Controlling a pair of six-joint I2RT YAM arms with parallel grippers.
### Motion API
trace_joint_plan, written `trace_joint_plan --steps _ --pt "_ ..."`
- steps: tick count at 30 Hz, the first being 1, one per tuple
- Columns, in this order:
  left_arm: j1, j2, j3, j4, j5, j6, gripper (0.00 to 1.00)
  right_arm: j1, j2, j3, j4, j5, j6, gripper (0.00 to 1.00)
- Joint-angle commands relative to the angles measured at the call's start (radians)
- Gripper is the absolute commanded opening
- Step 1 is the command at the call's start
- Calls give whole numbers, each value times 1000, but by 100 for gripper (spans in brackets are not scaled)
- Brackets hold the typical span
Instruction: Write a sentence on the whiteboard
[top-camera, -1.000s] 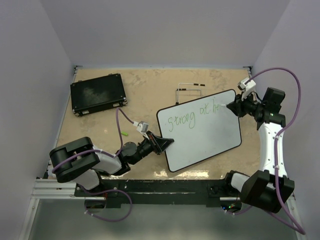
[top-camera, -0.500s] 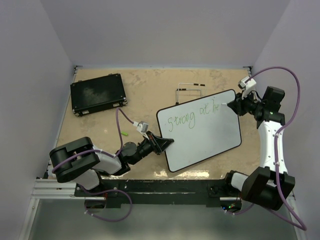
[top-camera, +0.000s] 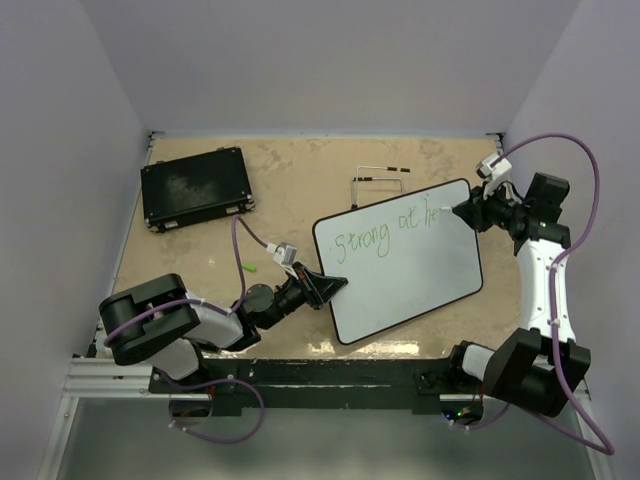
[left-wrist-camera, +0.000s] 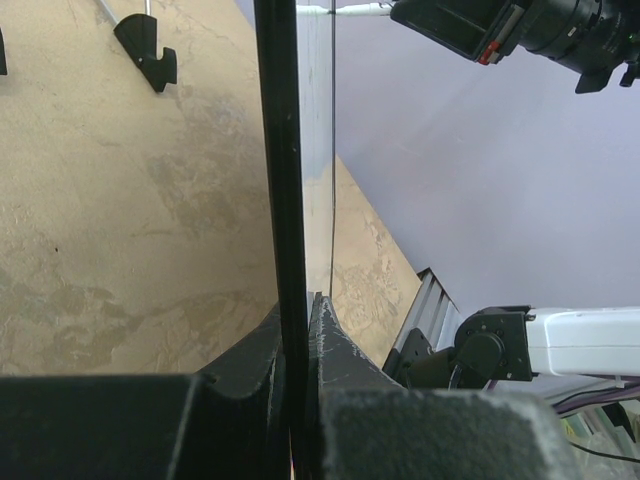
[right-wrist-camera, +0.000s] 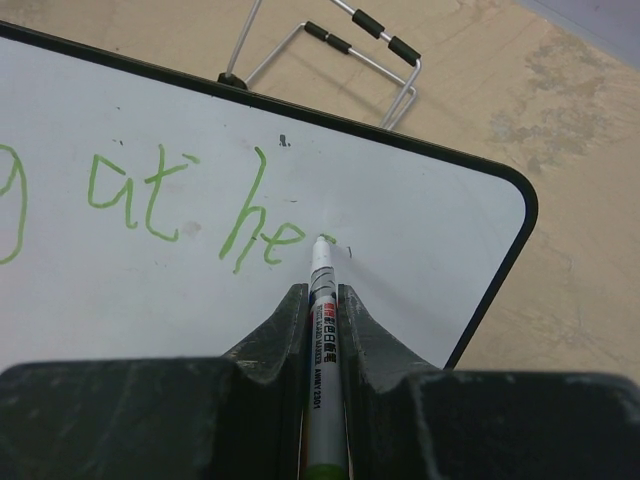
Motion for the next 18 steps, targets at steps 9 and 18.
trace_joint_plan --steps 9,18 --pt "0 22 -11 58 34 136 0 2 6 8 -129 -26 -140 0" --pt "0 13 -14 52 34 136 0 2 -9 11 -37 60 -48 0"
